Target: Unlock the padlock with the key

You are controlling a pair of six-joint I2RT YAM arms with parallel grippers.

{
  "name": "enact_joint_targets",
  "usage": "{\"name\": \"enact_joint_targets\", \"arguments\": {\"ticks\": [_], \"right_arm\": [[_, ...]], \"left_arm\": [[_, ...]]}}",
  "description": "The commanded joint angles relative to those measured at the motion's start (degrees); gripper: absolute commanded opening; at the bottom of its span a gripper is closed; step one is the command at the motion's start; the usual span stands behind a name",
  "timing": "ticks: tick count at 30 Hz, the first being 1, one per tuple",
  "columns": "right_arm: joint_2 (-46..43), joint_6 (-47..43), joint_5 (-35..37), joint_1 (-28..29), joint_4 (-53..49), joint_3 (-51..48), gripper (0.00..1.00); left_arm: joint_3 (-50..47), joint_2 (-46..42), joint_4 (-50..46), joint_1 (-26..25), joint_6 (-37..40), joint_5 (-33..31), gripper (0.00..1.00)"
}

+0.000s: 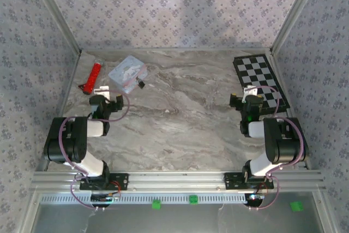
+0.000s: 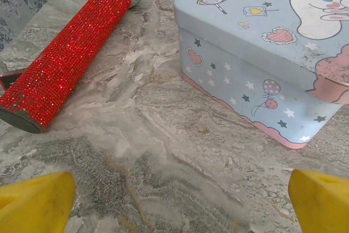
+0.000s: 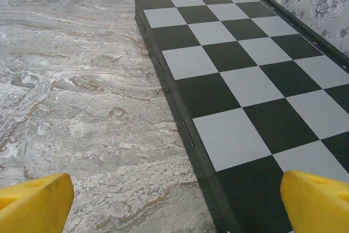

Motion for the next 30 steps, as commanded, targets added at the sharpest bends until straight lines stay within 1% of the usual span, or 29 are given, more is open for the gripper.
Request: {"name": "enact_joint_targets", "arguments": {"ticks": [1, 27, 30], "right_arm": [[0.09, 0.87, 1.3, -0.1, 0.02, 0.38, 0.99], [-0.06, 0.84, 1.3, -0.18, 0.41, 0.16, 0.99], [-1.06, -1.34, 0.99, 1.43, 0.29, -0.16, 0.99]], "left_arm": [[0.75, -0.6, 0.67, 0.36, -0.64, -0.44, 1.0], [0.75, -0.6, 0.67, 0.33, -0.68, -0.47, 1.0], [0.93, -2.23, -0.78, 0.32, 0.32, 1.64, 1.0]]}}
